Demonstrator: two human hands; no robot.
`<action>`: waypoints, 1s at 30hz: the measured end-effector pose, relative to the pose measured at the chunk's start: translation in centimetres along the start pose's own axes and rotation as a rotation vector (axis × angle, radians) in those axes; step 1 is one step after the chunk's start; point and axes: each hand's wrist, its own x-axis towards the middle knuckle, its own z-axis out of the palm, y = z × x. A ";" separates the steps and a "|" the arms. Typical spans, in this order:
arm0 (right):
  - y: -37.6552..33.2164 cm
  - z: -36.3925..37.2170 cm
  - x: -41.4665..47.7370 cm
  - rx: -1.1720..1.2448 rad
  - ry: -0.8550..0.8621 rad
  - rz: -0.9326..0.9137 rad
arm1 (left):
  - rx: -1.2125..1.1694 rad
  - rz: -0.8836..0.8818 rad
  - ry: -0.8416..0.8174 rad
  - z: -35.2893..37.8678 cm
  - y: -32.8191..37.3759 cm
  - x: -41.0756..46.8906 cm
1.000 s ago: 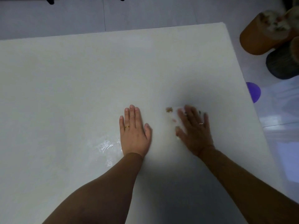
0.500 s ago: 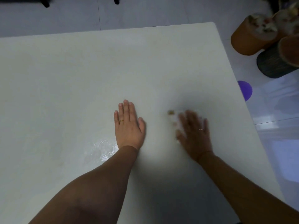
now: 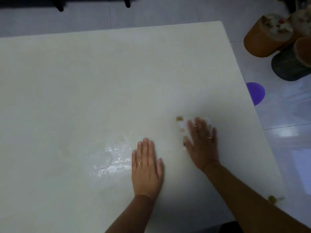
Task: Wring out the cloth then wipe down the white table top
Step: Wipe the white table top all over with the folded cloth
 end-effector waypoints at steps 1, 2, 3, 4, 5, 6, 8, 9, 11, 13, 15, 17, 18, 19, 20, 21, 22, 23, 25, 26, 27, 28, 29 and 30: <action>0.4 -0.2 0.2 0.043 0.002 0.132 | 0.011 -0.016 -0.025 0.3 0.0 -1.0; 0.0 -0.2 0.1 0.087 0.017 0.244 | 0.024 -0.026 -0.047 0.6 0.0 -1.5; -1.4 -0.1 -0.4 0.118 0.032 0.322 | 0.040 -0.029 -0.058 0.7 0.0 -1.8; -3.2 0.2 -1.3 0.125 0.053 0.336 | 0.054 -0.032 -0.062 0.8 0.0 -1.8; -5.1 0.5 -2.5 0.116 0.067 0.285 | 0.065 -0.034 -0.064 0.9 0.0 -1.7; -6.9 1.0 -4.2 0.103 0.061 0.194 | 0.073 -0.034 -0.069 0.9 0.0 -1.6; -8.4 1.5 -7.3 0.074 0.019 -0.019 | 0.080 -0.026 -0.079 0.7 0.0 -1.7; -7.6 1.7 -8.0 0.057 -0.001 -0.120 | 0.083 -0.023 -0.073 0.6 0.0 -1.7; -4.2 1.5 -7.6 -0.012 -0.014 -0.294 | 0.070 -0.023 -0.057 0.6 -0.2 -1.7; 0.0 1.0 -6.9 -0.072 0.019 -0.257 | 0.049 -0.024 -0.034 0.6 -0.1 -1.7; 3.2 0.4 -6.4 -0.027 0.025 -0.019 | 0.029 -0.023 -0.020 0.6 0.0 -1.8; 2.7 0.1 -6.8 0.071 0.028 0.240 | 0.024 -0.013 -0.009 0.5 0.2 -1.8; 1.1 0.2 -7.2 0.112 0.041 0.326 | 0.027 -0.009 -0.004 0.5 0.2 -1.8; -0.8 0.6 -8.0 0.127 0.057 0.333 | 0.030 -0.007 0.002 0.5 0.3 -1.9; -2.9 1.0 -9.2 0.119 0.057 0.267 | 0.030 -0.010 0.008 0.4 0.3 -2.0; -4.8 1.6 -10.7 0.106 0.044 0.148 | 0.028 -0.015 0.015 0.4 0.4 -2.4; -6.0 2.2 -12.3 0.093 0.030 0.007 | 0.027 -0.021 0.020 0.5 0.6 -3.0; -6.1 2.6 -13.4 0.078 0.024 -0.123 | 0.027 -0.023 0.020 0.7 0.8 -4.0; -3.6 2.9 -13.7 0.039 0.011 -0.299 | 0.019 -0.009 0.014 1.4 1.2 -6.4; -2.0 2.8 -13.5 -0.006 0.010 -0.321 | 0.013 -0.004 0.005 1.8 1.4 -7.7; -0.3 2.5 -13.2 -0.037 0.003 -0.290 | 0.009 -0.002 -0.011 2.1 1.5 -8.8; 1.2 2.2 -13.0 -0.041 0.004 -0.201 | 0.009 -0.007 -0.026 2.3 1.5 -9.4; 2.3 1.9 -12.9 -0.022 0.017 -0.075 | 0.014 -0.015 -0.031 2.5 1.5 -9.7; 2.7 1.6 -13.0 0.015 0.034 0.064 | 0.021 -0.025 -0.031 2.6 1.5 -9.7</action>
